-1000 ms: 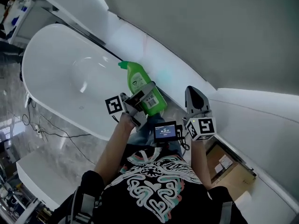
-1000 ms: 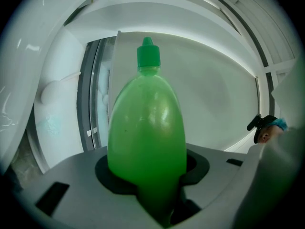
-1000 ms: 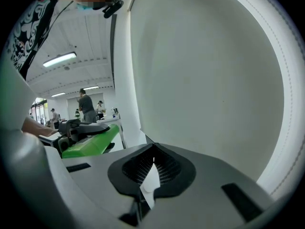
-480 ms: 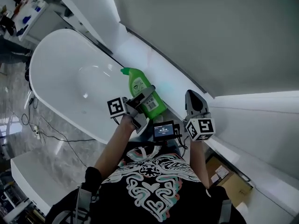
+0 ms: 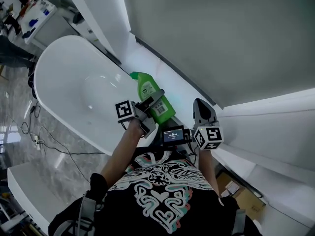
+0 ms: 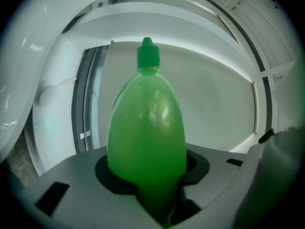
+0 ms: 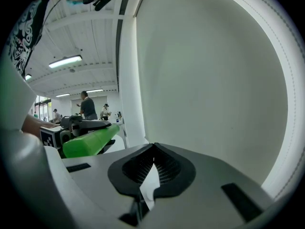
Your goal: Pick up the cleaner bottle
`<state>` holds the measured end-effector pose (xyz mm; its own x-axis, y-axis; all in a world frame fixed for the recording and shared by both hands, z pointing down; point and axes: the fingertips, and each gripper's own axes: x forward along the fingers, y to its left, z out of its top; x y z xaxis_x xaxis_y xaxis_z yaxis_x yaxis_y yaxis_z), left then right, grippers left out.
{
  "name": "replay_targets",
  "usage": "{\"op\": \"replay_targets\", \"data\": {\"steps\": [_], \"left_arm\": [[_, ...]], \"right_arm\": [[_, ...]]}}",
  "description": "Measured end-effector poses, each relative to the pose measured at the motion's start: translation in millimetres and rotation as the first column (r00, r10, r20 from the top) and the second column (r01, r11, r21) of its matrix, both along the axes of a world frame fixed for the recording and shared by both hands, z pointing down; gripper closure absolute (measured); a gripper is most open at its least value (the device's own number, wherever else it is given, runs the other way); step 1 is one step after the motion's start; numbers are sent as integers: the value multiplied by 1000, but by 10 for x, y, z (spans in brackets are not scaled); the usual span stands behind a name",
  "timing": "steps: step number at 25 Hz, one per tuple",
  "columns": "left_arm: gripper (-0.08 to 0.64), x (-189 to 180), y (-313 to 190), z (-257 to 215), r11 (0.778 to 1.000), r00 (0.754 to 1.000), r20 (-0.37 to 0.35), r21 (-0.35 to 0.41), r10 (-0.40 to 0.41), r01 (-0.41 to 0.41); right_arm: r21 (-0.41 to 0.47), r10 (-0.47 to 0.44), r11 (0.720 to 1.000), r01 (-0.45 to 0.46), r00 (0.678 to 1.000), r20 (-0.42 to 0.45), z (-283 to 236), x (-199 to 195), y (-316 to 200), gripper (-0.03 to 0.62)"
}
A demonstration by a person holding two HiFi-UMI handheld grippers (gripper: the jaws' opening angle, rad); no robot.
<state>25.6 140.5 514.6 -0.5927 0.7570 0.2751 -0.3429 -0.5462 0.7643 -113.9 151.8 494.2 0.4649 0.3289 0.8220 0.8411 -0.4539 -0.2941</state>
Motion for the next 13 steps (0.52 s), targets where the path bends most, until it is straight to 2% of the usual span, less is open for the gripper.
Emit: {"op": "replay_targets", "data": {"steps": [13], "left_arm": [[365, 38, 25, -21, 1000, 1000, -19, -10, 4, -4]], "right_arm": [[-9, -17, 1000, 17, 1000, -9, -93, 30, 32, 566]]}}
